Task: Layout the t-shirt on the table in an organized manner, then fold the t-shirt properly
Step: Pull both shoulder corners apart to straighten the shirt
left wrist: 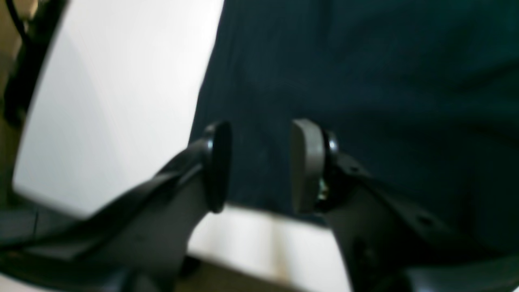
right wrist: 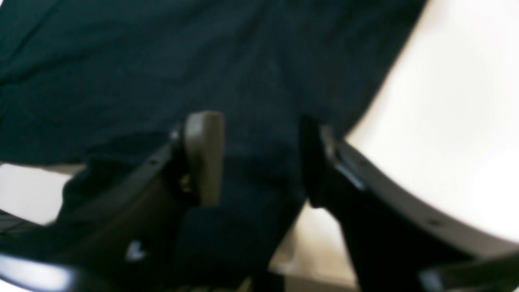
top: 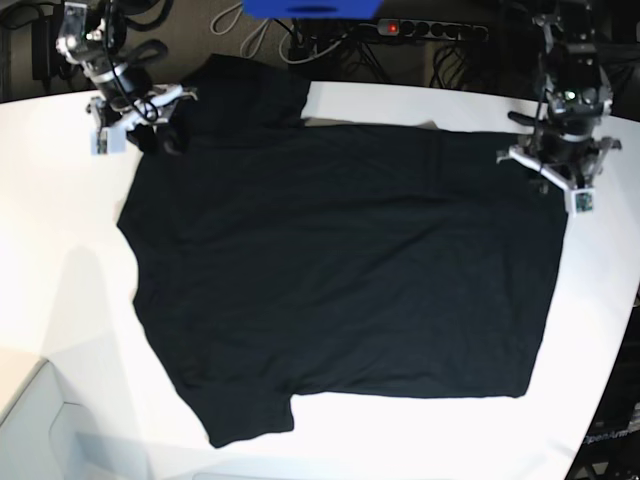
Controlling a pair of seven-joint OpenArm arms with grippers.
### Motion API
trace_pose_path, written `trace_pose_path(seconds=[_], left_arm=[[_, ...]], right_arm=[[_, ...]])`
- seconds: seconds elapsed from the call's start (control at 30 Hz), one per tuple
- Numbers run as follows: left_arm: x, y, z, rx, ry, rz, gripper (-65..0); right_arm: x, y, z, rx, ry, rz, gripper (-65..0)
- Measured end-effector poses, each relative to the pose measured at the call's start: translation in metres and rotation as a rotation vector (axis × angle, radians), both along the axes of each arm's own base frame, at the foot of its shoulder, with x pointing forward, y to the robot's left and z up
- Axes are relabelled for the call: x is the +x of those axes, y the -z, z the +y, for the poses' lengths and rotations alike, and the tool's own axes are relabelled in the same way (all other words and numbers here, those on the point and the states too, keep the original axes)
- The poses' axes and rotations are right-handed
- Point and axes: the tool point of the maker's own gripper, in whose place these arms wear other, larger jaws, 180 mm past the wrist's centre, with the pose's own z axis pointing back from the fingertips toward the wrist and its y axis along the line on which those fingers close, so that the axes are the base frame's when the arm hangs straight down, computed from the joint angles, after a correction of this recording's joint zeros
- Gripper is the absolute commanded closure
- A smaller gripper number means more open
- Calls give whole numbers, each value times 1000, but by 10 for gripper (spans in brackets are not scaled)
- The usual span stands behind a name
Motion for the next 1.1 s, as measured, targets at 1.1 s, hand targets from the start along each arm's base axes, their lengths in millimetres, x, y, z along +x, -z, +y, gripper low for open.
trace_pose_path(seconds=[1.1], left_arm=[[-19, 79, 46, -211, -64, 75, -285]], right_arm=[[-47, 32, 37, 118, 14, 119, -246]])
